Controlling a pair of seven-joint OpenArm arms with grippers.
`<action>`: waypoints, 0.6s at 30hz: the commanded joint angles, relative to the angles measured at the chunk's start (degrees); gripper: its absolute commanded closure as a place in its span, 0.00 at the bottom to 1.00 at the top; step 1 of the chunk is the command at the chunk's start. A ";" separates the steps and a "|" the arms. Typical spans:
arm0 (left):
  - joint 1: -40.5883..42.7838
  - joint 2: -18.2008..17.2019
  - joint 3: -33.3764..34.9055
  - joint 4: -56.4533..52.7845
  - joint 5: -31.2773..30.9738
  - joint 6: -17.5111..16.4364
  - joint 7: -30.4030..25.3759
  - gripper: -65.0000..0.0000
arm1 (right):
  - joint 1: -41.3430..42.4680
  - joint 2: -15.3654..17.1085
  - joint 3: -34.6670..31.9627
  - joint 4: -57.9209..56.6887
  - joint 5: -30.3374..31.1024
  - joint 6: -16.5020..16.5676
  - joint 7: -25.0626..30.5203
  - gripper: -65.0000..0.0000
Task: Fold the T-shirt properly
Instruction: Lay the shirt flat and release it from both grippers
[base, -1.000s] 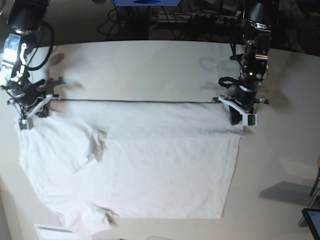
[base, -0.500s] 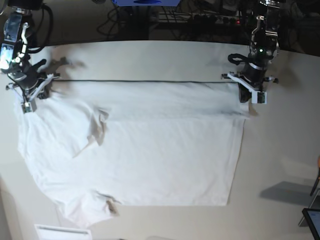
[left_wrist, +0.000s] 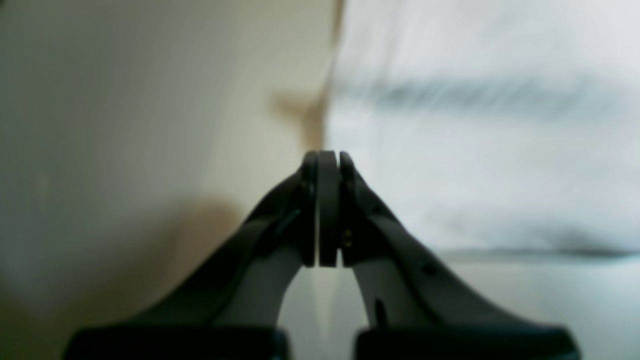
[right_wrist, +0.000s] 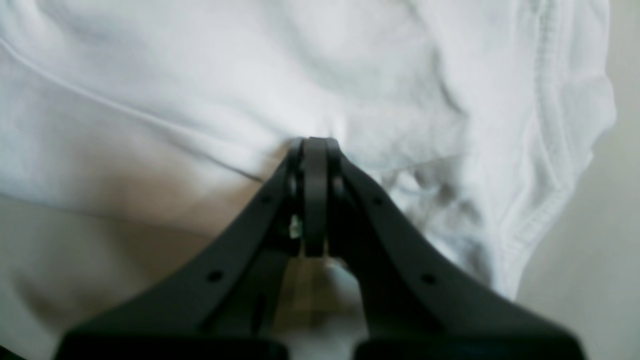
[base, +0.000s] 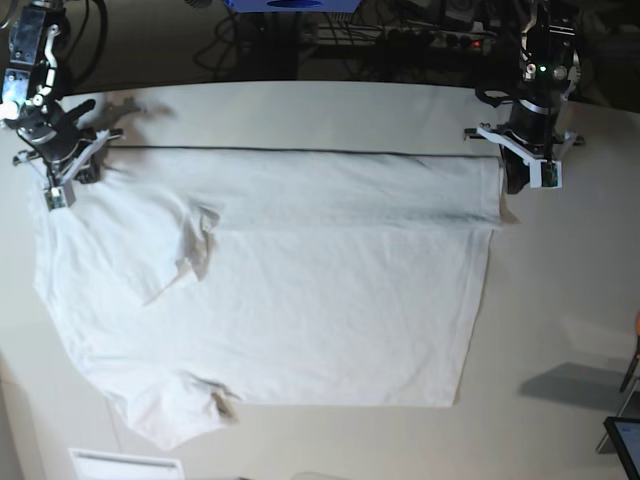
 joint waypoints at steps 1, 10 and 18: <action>-1.92 0.10 0.03 0.86 0.15 0.52 -0.60 1.00 | 0.14 0.71 0.29 0.59 -0.62 -0.20 -1.25 1.00; -15.20 5.29 3.63 -9.95 0.15 -6.25 8.72 1.00 | 0.67 0.71 0.29 0.59 -0.62 -0.20 -1.25 1.00; -13.27 5.99 3.63 -12.42 0.59 -6.60 10.74 1.00 | -1.35 0.71 0.73 0.68 -0.62 -0.20 -1.17 1.00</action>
